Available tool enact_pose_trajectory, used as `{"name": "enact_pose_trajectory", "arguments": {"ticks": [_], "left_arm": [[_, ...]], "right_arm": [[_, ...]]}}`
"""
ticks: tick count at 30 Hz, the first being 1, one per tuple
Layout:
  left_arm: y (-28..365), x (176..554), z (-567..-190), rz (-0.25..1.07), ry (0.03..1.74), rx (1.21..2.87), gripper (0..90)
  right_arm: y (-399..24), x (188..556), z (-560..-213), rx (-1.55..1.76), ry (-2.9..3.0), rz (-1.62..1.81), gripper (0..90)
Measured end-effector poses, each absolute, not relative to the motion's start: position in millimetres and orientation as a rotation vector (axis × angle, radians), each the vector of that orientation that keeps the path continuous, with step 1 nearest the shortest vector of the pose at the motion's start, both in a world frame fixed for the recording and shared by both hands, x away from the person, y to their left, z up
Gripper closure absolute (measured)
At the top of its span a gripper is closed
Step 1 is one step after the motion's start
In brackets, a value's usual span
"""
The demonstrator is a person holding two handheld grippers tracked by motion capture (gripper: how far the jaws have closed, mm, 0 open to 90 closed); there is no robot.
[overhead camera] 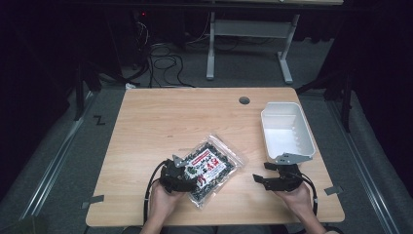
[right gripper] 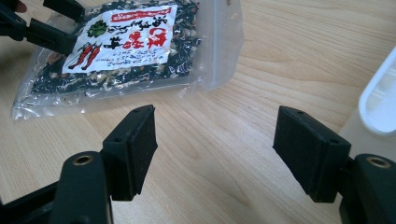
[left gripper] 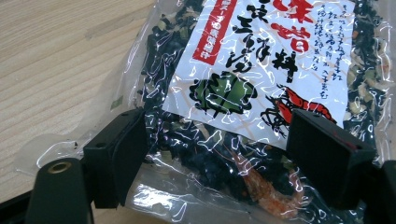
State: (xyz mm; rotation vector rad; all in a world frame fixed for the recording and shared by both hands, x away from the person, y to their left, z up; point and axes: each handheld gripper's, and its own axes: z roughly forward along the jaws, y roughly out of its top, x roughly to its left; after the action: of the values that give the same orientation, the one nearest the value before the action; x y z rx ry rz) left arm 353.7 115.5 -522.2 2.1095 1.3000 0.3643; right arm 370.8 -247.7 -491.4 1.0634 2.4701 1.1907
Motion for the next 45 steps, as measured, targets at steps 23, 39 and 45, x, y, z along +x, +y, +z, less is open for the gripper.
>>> {"name": "enact_pose_trajectory", "arguments": {"ticks": [23,39,45], "left_arm": [[111.5,352.9,-522.9,0.321,1.254,2.15,21.6],[109.4,354.9,-521.6,0.34,1.283,2.166,16.9],[110.1,355.1,-521.3,0.346,1.298,2.162,16.6]], "right_arm": [[-197.3,410.0,-489.4,1.105,2.516,1.004,36.4],[-179.8,436.7,-504.9,1.197,2.581,0.97,49.0],[-176.5,437.0,-510.0,1.21,2.65,1.029,61.7]]}}
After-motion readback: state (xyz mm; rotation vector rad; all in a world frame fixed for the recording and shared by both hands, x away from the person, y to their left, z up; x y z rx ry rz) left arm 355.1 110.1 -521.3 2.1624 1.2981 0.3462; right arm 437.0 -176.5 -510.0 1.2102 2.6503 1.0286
